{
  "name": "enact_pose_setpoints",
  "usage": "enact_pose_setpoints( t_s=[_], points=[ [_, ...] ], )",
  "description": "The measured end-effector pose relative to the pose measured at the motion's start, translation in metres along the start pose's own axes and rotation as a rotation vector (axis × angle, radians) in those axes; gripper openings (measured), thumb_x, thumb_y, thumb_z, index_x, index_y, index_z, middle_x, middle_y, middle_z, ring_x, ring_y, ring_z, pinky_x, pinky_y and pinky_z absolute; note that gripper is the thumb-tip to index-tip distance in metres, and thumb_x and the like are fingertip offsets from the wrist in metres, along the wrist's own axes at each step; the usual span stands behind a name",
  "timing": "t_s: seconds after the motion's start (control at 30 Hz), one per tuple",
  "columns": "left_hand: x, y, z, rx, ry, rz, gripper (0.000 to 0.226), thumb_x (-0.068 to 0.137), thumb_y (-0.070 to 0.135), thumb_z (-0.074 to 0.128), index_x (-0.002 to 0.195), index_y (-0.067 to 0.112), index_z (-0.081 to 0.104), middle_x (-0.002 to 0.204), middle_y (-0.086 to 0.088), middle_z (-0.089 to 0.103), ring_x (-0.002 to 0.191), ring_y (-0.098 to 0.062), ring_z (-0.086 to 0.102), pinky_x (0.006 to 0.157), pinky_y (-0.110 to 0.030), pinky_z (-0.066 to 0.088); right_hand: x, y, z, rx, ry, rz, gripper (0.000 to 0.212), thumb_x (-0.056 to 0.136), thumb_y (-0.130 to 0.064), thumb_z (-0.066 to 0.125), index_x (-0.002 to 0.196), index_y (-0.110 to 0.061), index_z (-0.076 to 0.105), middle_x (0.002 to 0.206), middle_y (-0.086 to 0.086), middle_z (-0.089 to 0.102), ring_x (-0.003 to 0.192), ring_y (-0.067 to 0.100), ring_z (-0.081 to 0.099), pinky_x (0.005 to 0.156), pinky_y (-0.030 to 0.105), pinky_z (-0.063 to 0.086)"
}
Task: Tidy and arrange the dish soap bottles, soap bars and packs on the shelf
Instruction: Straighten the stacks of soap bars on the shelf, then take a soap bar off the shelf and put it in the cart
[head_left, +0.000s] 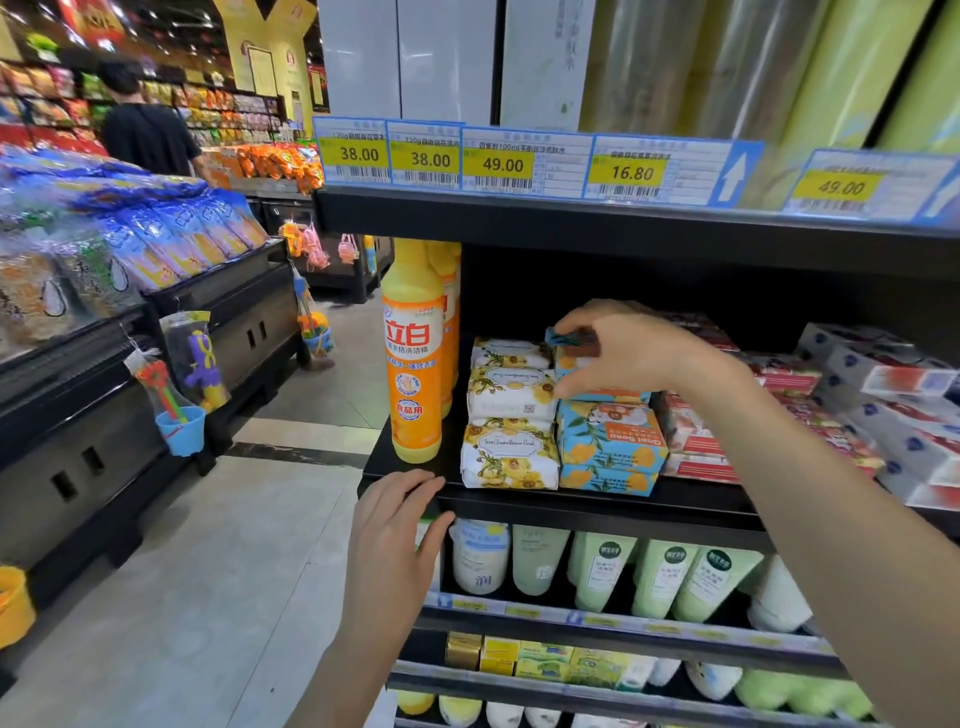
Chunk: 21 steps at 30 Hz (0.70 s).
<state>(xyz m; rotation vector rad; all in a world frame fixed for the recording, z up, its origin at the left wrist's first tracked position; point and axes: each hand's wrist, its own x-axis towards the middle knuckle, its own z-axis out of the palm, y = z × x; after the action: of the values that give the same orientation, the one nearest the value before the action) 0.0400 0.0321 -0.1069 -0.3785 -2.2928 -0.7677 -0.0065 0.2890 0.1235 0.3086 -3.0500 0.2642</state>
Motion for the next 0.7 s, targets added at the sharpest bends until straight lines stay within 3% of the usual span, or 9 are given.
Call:
enact_pose_setpoints(
  t_s=[0.07, 0.27, 0.47, 0.6, 0.7],
  points=[
    [0.001, 0.001, 0.0, -0.007, 0.008, -0.002, 0.042, 0.078, 0.015, 0.087, 0.118, 0.014, 0.074, 0.121, -0.001, 0.07, 0.116, -0.02, 0.059, 0.102, -0.032, 0.042, -0.009, 0.017, -0.003, -0.012, -0.042, 0.066, 0.086, 0.078, -0.051, 0.083, 0.151, -0.026, 0.044, 0.152, -0.005, 0.043, 0.134, 0.017, 0.047, 0.101, 0.026, 0.039],
    [0.002, 0.004, -0.002, -0.02, 0.016, -0.024, 0.044, 0.076, 0.012, 0.088, 0.117, 0.013, 0.075, 0.12, -0.003, 0.07, 0.115, -0.021, 0.059, 0.1, -0.034, 0.043, -0.011, 0.035, 0.006, 0.006, -0.074, 0.118, 0.084, 0.084, -0.045, 0.08, 0.155, -0.024, 0.04, 0.153, 0.0, 0.045, 0.133, 0.02, 0.05, 0.108, 0.033, 0.043],
    [0.008, 0.019, -0.022, -0.101, -0.073, -0.099, 0.038, 0.081, 0.008, 0.084, 0.117, 0.015, 0.075, 0.121, 0.0, 0.068, 0.116, -0.009, 0.052, 0.101, -0.037, 0.05, -0.025, 0.035, 0.009, 0.089, 0.055, 0.104, 0.075, 0.077, -0.042, 0.087, 0.142, -0.026, 0.055, 0.134, -0.003, 0.06, 0.117, 0.019, 0.06, 0.108, 0.047, 0.046],
    [0.018, 0.047, -0.051, -0.257, -0.105, -0.212, 0.028, 0.088, 0.012, 0.077, 0.112, 0.028, 0.075, 0.117, 0.016, 0.068, 0.109, -0.001, 0.061, 0.094, -0.009, 0.04, -0.063, 0.027, 0.01, 0.192, 0.215, 0.039, 0.076, 0.071, -0.039, 0.092, 0.138, -0.026, 0.059, 0.125, -0.01, 0.058, 0.113, 0.012, 0.057, 0.097, 0.034, 0.051],
    [0.025, 0.08, -0.069, -0.576, -0.18, -0.341, 0.024, 0.091, 0.018, 0.074, 0.109, 0.034, 0.074, 0.104, 0.016, 0.074, 0.101, -0.002, 0.069, 0.086, -0.017, 0.055, -0.098, 0.019, 0.02, 0.247, 0.287, -0.028, 0.079, 0.069, -0.043, 0.091, 0.139, -0.029, 0.058, 0.125, -0.018, 0.052, 0.115, 0.003, 0.05, 0.095, 0.025, 0.044]
  ],
)
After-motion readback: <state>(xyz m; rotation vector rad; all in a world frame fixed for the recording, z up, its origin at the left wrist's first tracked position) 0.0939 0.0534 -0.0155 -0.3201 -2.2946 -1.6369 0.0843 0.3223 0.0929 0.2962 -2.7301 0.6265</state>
